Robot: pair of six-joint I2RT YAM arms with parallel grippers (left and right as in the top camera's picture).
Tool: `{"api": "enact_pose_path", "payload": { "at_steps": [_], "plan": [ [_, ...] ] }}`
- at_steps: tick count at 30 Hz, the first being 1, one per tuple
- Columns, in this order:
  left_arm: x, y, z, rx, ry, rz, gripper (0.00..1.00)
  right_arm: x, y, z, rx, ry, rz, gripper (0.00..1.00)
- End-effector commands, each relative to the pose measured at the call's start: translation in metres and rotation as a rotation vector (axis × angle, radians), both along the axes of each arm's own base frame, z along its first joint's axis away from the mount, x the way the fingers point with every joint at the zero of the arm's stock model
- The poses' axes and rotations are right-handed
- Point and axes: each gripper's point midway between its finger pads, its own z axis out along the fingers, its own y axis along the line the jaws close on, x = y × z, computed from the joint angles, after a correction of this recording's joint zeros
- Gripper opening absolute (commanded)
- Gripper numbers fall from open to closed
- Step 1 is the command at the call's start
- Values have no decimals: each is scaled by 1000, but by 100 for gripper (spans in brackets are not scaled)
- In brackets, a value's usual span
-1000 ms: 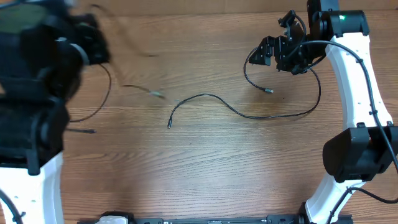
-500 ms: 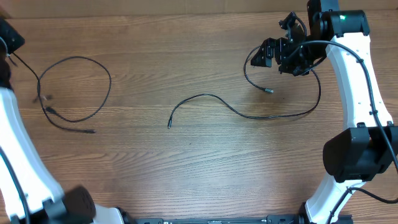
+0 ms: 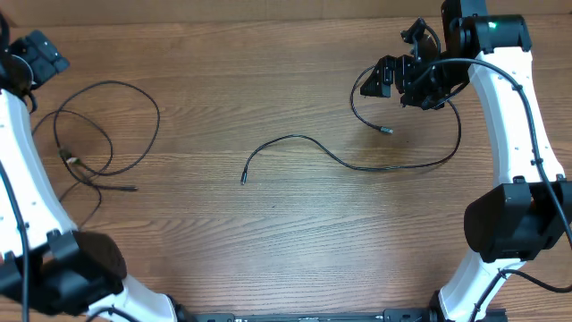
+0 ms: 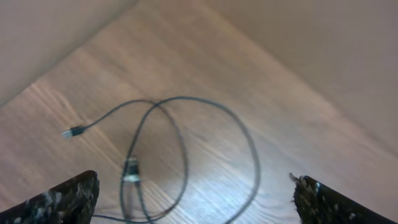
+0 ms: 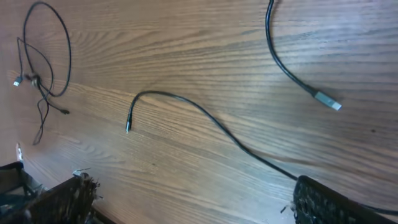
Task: Untangle cables
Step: 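Reach the left gripper to the remaining long cable at center-right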
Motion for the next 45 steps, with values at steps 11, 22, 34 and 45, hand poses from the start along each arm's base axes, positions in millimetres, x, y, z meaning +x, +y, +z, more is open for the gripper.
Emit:
{"api": "enact_pose_path", "payload": {
  "at_steps": [11,22,34,45],
  "plan": [
    [16,-312,46,57,-84,-992,93,23,-92,72,18,-174,-302,100],
    [3,-606,-108,20,-61,-1717,85,2,-191,74,1,-147,-541,100],
    [-55,-712,-219,144,8,-1890,84,-8,-187,70,7,-96,-540,100],
    [-71,-718,-268,110,111,-1896,76,-11,-186,69,10,-82,-540,100]
  ]
}}
